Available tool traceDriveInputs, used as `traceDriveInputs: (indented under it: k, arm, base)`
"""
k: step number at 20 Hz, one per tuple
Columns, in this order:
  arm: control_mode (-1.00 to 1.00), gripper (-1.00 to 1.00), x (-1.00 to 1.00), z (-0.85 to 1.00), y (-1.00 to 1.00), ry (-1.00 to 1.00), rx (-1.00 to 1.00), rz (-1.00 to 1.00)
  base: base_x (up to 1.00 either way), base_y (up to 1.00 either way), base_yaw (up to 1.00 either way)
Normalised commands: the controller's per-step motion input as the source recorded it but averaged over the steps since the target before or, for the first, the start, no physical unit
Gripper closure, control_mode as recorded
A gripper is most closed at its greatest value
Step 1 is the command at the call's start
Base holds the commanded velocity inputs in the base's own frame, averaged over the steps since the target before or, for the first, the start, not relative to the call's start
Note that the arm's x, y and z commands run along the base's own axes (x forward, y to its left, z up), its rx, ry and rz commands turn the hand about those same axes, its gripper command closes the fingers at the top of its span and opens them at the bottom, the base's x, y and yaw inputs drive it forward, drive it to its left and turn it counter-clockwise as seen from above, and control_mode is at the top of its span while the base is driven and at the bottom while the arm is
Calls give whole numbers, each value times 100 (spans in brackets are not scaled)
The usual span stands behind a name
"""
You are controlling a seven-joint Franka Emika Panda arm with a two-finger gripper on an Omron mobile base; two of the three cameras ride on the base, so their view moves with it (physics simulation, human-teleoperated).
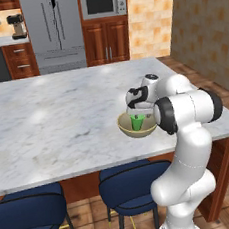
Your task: Place the cup inside the bowl on the dining table and move the bowl to any counter.
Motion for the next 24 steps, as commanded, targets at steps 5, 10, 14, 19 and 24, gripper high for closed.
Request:
traceDriveInputs:
  k: [5,10,14,19,24]
  arm:
    - [-100,-100,0,4,0,2,0,0]
    - [-100,-100,0,18,0,6,0,0]
    - [-100,-100,7,32,0,6,0,0]
    - [-100,-100,2,30,-2,8,0,0]
    - [-100,-100,0,21,-21,5,0,-1]
  base:
    - [0,0,0]
    - [0,0,0]
    - [0,0,0]
    - [0,0,0]
    - [0,0,0]
